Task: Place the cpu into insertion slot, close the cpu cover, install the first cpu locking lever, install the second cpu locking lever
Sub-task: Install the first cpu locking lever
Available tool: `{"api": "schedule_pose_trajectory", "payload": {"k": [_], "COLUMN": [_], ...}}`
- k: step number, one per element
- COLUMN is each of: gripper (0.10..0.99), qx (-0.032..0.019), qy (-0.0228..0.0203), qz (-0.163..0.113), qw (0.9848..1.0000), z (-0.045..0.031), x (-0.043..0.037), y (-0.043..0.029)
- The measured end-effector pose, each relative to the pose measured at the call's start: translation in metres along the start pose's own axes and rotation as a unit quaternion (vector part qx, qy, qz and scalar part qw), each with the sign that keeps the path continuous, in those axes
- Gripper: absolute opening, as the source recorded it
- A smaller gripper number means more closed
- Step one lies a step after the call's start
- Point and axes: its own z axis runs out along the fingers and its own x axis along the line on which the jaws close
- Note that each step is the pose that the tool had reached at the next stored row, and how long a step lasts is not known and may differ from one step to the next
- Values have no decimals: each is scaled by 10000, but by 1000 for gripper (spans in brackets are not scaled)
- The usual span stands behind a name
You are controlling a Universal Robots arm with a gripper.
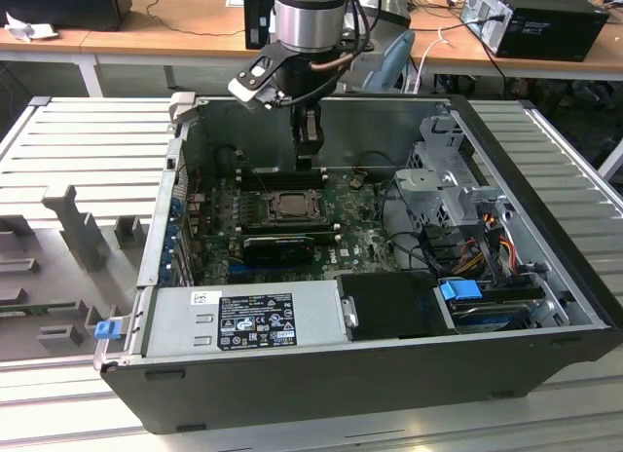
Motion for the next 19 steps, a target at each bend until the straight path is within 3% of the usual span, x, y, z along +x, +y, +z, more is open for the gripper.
{"api": "schedule_pose_trajectory", "payload": {"k": [3, 9, 11, 15, 17, 19], "gripper": [106, 106, 106, 106, 106, 106], "qx": [-6, -22, -25, -26, -29, -36], "qy": [3, 15, 16, 15, 16, 21], "qz": [-244, -904, -1008, -1064, -1220, -1470], "qw": [9997, 9959, 9949, 9943, 9925, 9891], "z": [-1, 1, 1, 2, 4, 6], "x": [0, 0, 0, 3, 3, 4], "y": [0, 0, 0, -1, -1, 0]}}
